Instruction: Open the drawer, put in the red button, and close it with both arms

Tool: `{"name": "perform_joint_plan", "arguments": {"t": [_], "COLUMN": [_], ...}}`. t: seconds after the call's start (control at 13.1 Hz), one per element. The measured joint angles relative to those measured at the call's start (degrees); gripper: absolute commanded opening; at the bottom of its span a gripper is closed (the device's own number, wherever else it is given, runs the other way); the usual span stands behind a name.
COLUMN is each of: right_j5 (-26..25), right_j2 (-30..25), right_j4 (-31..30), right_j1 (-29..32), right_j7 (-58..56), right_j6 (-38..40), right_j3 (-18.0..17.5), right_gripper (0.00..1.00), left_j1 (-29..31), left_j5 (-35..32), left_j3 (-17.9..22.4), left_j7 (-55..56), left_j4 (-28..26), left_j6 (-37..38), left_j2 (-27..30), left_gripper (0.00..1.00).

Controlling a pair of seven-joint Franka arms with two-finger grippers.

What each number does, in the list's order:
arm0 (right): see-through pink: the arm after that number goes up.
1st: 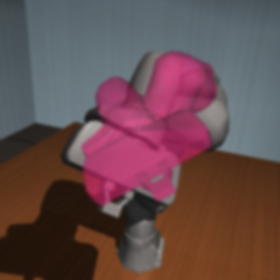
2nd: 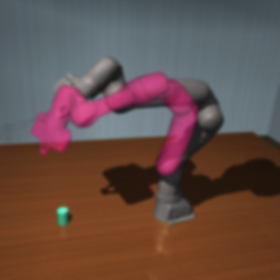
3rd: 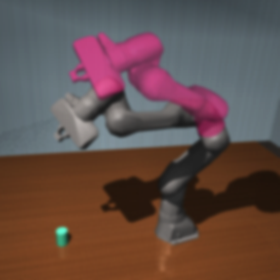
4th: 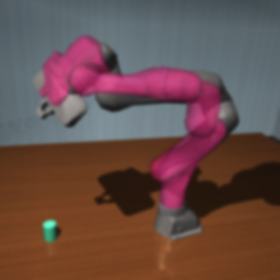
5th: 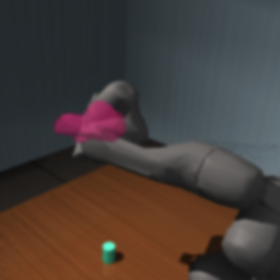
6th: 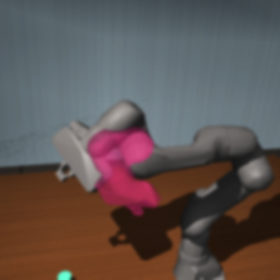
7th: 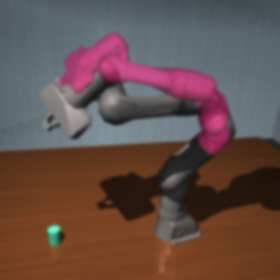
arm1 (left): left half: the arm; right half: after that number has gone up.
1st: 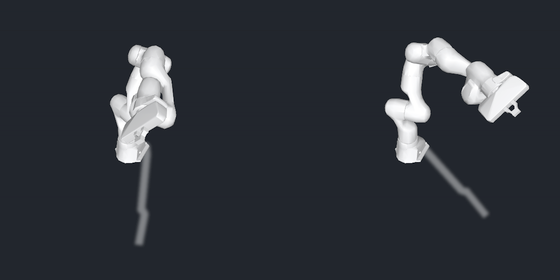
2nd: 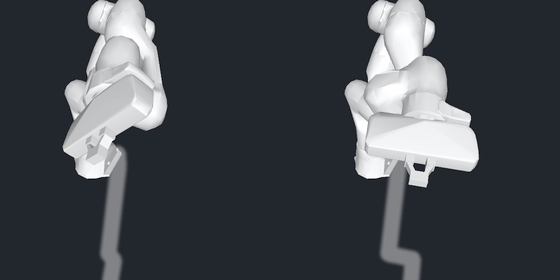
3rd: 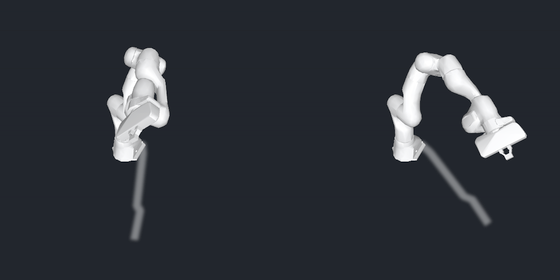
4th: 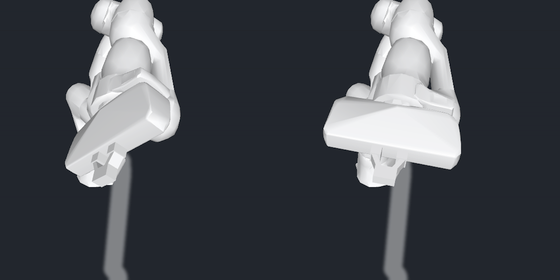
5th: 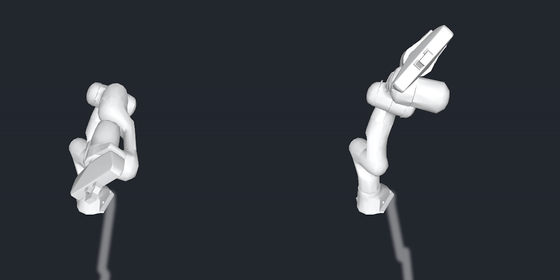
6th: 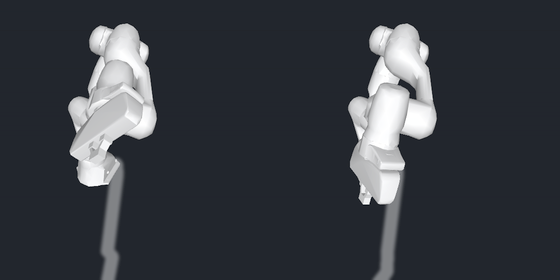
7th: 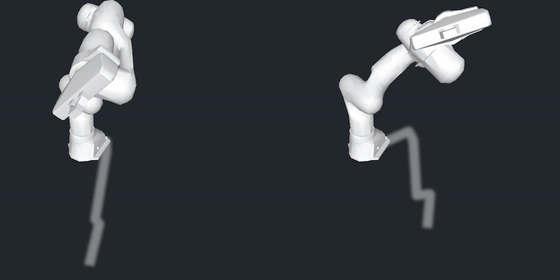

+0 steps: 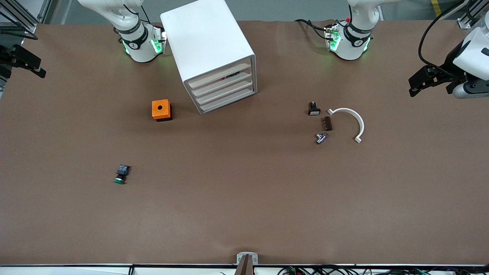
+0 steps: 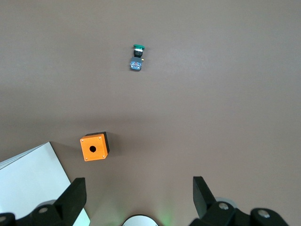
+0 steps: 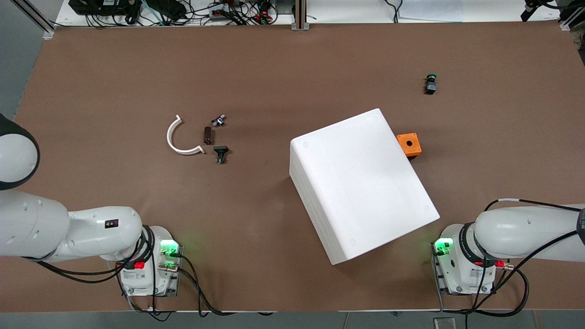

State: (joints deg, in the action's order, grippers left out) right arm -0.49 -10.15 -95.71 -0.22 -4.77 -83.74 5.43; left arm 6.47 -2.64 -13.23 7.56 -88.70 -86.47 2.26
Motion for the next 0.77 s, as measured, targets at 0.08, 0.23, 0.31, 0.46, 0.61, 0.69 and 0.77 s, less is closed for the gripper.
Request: {"name": "perform_joint_plan", "arguments": {"t": [0.08,0.23,0.31,0.46,0.61,0.69,0.77], "right_j5": [0.00,0.02,0.04,0.11,0.11,0.11,0.12], "right_j2": [0.00,-0.02,-0.03,-0.03,-0.03,-0.03,-0.03], "right_j4": [0.00,0.02,0.02,0.02,0.01,0.02,0.01], "right_j1": [0.00,-0.02,-0.04,-0.37,-1.02,-1.29,-1.42], "right_j7": [0.24,1.59,2.34,2.91,3.21,3.28,3.30], "right_j6": [0.00,0.04,0.20,0.50,0.64,0.77,0.98], "right_j3": [0.00,-0.01,-0.03,-0.09,-0.12,-0.14,-0.16], "right_gripper": [1.00,1.00,1.00,1.00,1.00,1.00,1.00], "left_j1": [-1.94,-6.06,-7.06,-7.32,-7.28,-7.28,-7.24], "left_j5": [0.00,0.00,0.03,0.26,0.34,0.37,0.38], "left_j3": [1.88,6.47,7.80,8.52,8.49,8.26,7.99], "left_j7": [-0.21,-0.29,-0.33,-0.33,-0.33,-0.33,-0.33], "left_j4": [-0.20,-2.04,-3.34,-5.82,-7.37,-7.66,-7.82], "left_j6": [0.79,1.18,1.18,1.19,1.16,1.14,1.10], "left_j2": [0.28,2.16,3.52,6.10,7.53,7.69,7.67], "left_gripper": [1.00,1.00,1.00,1.00,1.00,1.00,1.00]}}
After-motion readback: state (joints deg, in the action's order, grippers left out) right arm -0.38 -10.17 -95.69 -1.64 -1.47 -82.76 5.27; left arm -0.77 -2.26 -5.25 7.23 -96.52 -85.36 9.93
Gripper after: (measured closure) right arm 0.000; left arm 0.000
